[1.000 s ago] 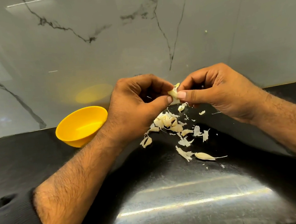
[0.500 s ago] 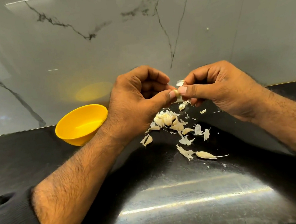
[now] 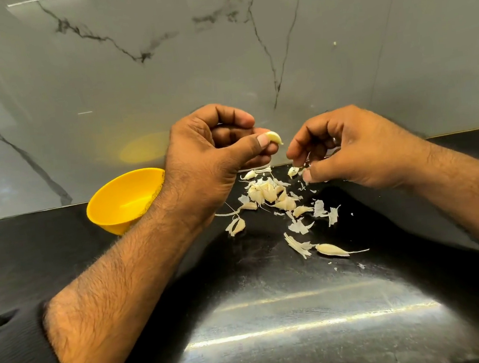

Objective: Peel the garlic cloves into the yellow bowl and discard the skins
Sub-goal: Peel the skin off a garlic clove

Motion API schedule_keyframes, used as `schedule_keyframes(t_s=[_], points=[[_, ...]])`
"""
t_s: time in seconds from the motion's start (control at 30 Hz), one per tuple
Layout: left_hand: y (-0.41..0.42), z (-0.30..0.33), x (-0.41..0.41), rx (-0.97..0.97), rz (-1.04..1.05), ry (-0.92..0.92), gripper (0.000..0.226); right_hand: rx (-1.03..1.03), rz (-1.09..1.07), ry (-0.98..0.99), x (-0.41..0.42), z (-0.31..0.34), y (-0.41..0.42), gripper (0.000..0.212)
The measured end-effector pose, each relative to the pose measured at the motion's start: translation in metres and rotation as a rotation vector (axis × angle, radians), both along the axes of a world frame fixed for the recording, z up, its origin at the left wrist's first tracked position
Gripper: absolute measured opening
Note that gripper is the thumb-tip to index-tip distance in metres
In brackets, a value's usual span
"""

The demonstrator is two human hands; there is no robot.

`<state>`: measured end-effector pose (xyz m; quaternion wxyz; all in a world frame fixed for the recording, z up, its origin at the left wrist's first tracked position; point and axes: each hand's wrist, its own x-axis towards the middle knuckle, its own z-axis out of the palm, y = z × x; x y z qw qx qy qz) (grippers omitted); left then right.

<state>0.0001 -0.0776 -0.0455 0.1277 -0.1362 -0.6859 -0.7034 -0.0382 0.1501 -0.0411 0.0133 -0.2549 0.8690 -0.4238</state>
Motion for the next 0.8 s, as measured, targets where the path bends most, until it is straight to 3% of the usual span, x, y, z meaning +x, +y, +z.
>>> schedule_keyframes(t_s=[0.17, 0.27, 0.4, 0.8], points=[[0.0, 0.001, 0.002, -0.132, 0.025, 0.068, 0.029, 0.165, -0.12, 0.204, -0.001, 0.006, 0.004, 0.01], [0.0, 0.0, 0.003, -0.191, 0.038, 0.1, 0.031, 0.095, -0.057, 0.262, 0.004, 0.007, 0.005, 0.022], [0.001, -0.001, 0.003, -0.263, 0.057, 0.127, 0.034, -0.017, -0.026, 0.387, 0.014, 0.006, -0.005, 0.006], [0.008, -0.005, 0.004, -0.269, 0.108, 0.136, 0.041, 0.051, -0.046, 0.457, 0.013, 0.001, -0.013, 0.014]])
